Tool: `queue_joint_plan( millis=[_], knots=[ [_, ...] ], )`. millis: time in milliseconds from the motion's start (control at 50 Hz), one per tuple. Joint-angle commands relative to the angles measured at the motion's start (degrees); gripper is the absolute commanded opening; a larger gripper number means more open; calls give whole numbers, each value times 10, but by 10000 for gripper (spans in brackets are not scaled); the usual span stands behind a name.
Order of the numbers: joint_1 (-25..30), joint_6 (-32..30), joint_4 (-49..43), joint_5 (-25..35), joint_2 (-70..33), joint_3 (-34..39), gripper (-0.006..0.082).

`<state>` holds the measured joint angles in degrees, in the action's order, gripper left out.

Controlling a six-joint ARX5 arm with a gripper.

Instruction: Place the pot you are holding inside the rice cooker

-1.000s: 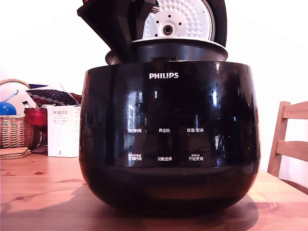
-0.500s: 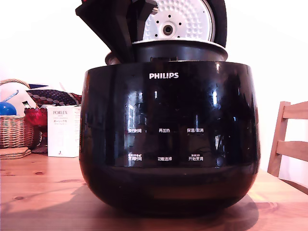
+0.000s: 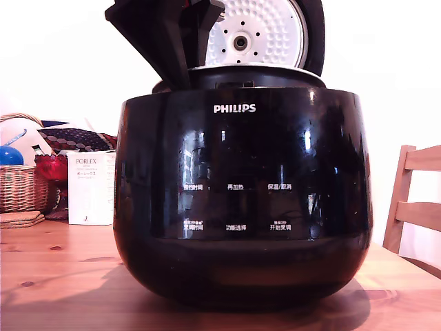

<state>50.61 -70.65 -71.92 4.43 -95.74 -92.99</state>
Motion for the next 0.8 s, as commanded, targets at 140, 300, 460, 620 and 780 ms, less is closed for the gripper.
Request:
queue_joint_plan(
  millis=[140,300,460,620,780],
  knots=[
    [3,19,-18,-2,-10,2,176],
    [3,28,-18,-15,-10,0,176],
    [3,50,-18,-19,-10,-9,176],
    [3,64,-19,-19,-9,-36,176],
    [3,75,-19,-19,-9,-70,176]
  ],
)
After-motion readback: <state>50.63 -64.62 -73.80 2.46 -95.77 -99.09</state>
